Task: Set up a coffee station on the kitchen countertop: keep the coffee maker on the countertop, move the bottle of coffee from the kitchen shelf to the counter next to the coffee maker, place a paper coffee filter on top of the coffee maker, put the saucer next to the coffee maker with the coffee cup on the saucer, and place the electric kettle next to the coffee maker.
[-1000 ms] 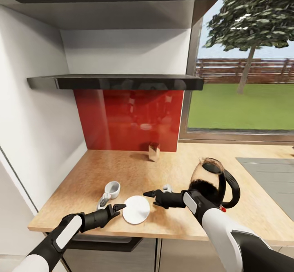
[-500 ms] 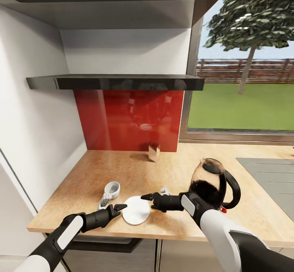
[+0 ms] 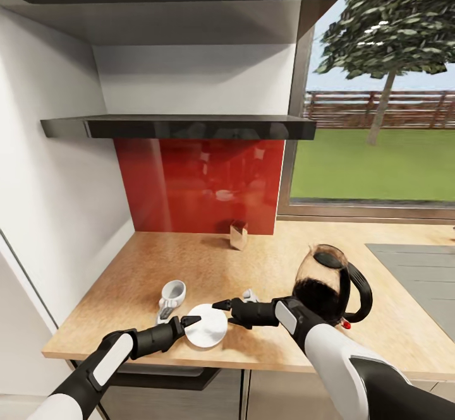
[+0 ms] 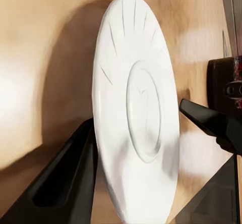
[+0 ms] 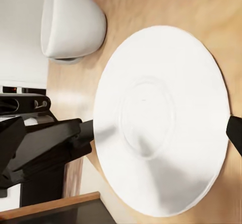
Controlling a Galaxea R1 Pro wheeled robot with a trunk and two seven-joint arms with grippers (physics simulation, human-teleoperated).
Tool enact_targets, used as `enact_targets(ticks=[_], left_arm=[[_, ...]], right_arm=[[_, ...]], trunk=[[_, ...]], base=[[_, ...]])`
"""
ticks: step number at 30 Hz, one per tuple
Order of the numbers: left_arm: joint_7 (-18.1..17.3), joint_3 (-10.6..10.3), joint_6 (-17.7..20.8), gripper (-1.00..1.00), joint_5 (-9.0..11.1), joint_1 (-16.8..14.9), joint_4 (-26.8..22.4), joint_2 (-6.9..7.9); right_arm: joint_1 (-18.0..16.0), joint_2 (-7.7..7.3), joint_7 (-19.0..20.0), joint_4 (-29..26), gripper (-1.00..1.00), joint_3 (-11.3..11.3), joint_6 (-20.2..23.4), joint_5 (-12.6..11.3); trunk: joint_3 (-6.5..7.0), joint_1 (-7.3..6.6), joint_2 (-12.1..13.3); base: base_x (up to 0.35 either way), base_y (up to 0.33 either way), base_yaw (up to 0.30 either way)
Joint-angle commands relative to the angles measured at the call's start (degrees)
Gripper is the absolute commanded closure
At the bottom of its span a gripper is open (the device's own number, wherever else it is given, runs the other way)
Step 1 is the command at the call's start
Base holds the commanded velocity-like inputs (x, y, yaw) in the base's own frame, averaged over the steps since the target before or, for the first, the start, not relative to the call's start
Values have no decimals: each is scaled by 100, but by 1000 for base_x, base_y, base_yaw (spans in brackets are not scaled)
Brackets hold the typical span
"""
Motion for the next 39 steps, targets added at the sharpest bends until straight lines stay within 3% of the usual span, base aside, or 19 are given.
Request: enact_targets(ticks=[1,10,22,26,27,39], left_arm=[[12,-31,16,-100,-41,-2,302,4],[3,-38,23,-100,-38,-1,307,-109],[5,-47,30,-100,-34,-1,309,-128],[5,-234,41,-100,-26,-5,302,-128],[5,-243,41,100,-26,-5,302,-128],[13,-259,68,100,-25,-10,302,-111]], right_arm=[[-4,-2,-18,-4,-100,-6,50,-49],[-4,3,-18,-9,-100,-6,50,-51],[-4,4,-18,-11,-100,-6,50,-57],[-4,4,-18,-12,-100,-6,50,-57],[-4,4,-18,-12,-100,-6,50,-57],[-4,-5,-18,-12,-100,-8,50,-57]], trunk=[[-15,5,-10],[-15,5,-10],[-15,5,-10],[-15,5,-10],[-15,5,-10],[-15,5,-10]], base=[[0,0,0],[0,0,0],[0,0,0],[0,0,0],[0,0,0],[0,0,0]])
